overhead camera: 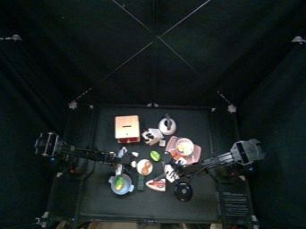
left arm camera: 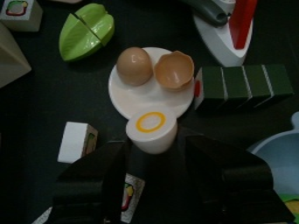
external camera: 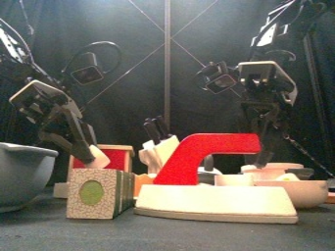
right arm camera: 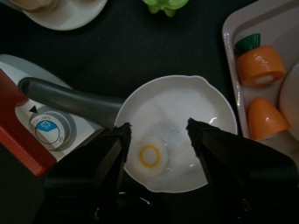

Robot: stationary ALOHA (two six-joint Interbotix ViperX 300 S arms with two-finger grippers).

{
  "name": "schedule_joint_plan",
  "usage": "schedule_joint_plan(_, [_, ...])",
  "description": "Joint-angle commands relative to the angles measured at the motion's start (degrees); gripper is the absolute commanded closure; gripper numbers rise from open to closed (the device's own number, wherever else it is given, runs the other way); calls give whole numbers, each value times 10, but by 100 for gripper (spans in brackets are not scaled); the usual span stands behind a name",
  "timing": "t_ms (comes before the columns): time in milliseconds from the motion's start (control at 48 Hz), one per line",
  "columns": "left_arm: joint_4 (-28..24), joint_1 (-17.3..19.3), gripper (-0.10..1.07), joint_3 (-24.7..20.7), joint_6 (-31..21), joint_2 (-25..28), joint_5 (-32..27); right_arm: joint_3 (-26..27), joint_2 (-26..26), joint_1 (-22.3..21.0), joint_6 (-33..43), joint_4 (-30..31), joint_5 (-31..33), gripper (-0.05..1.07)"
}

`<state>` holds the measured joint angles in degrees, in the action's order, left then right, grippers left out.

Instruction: Grab pan

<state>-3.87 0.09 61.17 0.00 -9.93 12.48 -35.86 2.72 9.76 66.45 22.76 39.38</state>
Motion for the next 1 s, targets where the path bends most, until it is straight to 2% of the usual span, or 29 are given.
schedule_joint_plan(0, [0,2,19,-9,-1,-5,6,1,35,-7,2,16,-10,14])
schedule_joint_plan(167, [11,-4,19,-41,-1,-4,20,-46,109,-25,19,57,-36,14])
schedule_joint_plan(333, [46,-4,19,-101,-1,22,61,-129,196,-46,49,135,-124,14])
schedule_joint_plan(417, [58,-5,19,-140,-2,54,83,-168,237,-61,49,147,-150,14])
schedule_joint_plan(542, [70,-18,18,-224,1,135,110,-217,289,-83,49,145,-155,14])
schedule_joint_plan(792, [70,-25,15,-367,-1,261,109,-243,322,-89,46,138,-158,14])
schedule_joint_plan(979, [105,-25,15,-411,0,308,105,-258,317,-86,48,134,-158,14])
